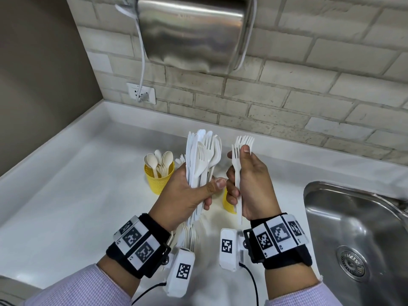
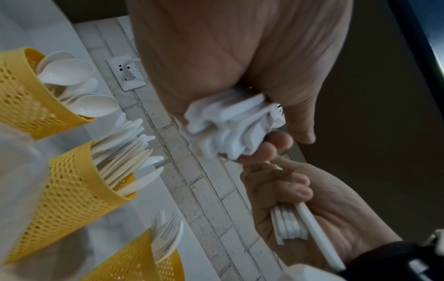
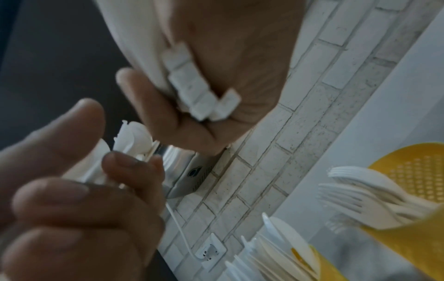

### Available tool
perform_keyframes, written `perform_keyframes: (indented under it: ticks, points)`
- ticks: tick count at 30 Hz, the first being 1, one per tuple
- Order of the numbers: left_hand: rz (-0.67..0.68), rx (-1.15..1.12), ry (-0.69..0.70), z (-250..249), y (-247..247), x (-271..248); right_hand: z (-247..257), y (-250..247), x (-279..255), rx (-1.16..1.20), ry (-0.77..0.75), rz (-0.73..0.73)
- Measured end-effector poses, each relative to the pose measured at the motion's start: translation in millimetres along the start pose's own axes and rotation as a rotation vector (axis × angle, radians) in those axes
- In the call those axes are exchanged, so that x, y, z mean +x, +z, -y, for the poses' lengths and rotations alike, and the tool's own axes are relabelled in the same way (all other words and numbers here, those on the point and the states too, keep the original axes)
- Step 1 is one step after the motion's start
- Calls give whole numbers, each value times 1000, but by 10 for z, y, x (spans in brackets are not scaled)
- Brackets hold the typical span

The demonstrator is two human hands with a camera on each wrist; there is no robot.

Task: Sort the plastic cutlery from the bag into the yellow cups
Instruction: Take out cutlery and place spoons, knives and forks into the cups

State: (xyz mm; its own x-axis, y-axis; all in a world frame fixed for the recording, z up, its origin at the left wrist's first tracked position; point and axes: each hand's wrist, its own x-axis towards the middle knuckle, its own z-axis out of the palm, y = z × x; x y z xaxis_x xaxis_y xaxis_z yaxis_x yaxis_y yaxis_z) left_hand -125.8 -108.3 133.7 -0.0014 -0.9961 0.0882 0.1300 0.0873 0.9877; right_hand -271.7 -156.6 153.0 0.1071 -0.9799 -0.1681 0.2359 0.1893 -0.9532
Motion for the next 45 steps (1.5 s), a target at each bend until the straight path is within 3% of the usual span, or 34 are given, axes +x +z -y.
perform_keyframes:
  ticks: [9,16,23,31,40,45]
  points:
    - [9,39,11,-14,9,-23,-158,1,26,-184,-10,-7]
    - [17,60,32,-26,4,-33,-208,-54,36,-200,-21,14]
    - [-24,30,-10,5,0,-31,-305,-114,92,-159,70,-60]
    - [-26,40,-15,34,-3,-27,-259,-109,61,-131,276,-35]
    - [-12,43,-11,-17,5,-48,-204,-153,58,-260,80,119]
    - [-30,35,-13,9,-11,-40,-215,-163,32,-183,62,73]
